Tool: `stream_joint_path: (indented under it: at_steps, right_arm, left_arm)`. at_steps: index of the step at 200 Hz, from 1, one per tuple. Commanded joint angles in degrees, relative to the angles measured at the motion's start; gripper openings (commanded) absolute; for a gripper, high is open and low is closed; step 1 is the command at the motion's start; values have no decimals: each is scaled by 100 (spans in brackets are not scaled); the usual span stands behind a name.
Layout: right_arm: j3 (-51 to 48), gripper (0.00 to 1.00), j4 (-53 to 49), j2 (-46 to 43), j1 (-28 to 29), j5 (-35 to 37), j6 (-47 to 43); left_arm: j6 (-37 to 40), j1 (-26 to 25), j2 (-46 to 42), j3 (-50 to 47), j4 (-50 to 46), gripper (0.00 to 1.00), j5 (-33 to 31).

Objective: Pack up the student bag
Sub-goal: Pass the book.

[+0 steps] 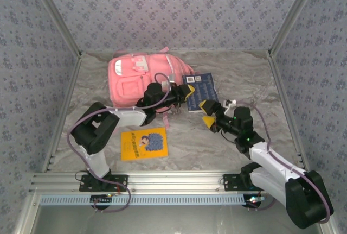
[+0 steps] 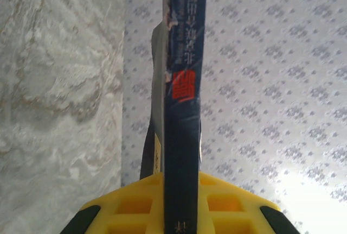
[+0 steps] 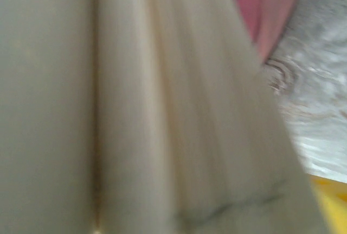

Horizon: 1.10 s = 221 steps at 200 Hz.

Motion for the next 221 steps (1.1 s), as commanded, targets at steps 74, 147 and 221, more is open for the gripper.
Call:
stream_joint_path:
  at_steps: [74, 147, 221]
  right_arm:
    - [482, 74, 1071, 178, -217, 1257, 107]
    - [654, 8, 421, 233, -263, 1297, -62]
    - [461, 0, -1470, -966, -1200, 952, -705]
  left_arm:
    - [-6, -414, -456, -289, 601, 0, -1183]
    - [164, -450, -552, -244, 159, 1, -1209]
    - [2503, 422, -1194, 449, -3153, 39, -273]
